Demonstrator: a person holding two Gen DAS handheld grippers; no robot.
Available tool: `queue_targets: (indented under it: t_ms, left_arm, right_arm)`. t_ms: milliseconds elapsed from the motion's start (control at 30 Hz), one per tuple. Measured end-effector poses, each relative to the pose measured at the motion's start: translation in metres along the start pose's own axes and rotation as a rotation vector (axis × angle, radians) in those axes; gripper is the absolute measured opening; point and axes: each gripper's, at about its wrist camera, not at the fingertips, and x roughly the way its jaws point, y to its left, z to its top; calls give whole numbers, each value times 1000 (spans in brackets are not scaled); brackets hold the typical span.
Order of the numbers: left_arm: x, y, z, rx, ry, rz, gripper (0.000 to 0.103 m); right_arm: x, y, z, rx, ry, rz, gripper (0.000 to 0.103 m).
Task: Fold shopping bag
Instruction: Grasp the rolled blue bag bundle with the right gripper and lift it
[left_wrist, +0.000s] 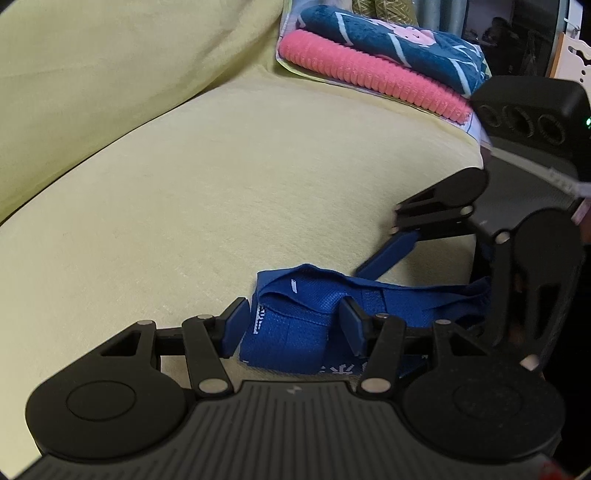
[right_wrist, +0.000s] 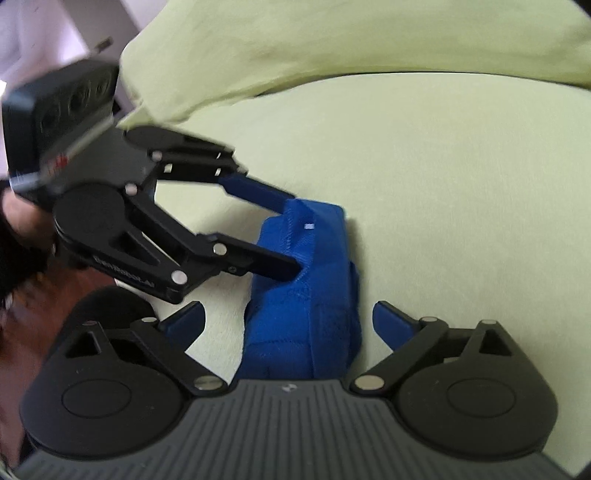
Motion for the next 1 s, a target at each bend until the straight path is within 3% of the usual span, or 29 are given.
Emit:
queue_targets:
  t_ms: [200, 300, 467, 600, 833, 1000]
  left_arm:
    - [2, 2, 4, 15, -2, -16, 57]
    - [3, 3, 4, 15, -7, -22, 57]
    - [4, 6, 3, 11, -14, -31, 57]
    - [5, 5, 4, 13, -15, -26, 57]
    - [-27, 7, -2, -14, -64, 6, 56]
    - [-41, 13, -20, -25, -32, 71, 55]
  right_arm:
    - [13, 6, 8, -107, 50, -19, 95]
    - [13, 5, 12, -75, 63, -31, 91]
    - [8, -6, 16, 26, 79, -23, 66]
    - [4, -9, 14, 53, 75, -30, 64]
    - [0, -6, 9, 62, 56, -55, 42]
    - [-4, -4, 6, 69, 42, -73, 40]
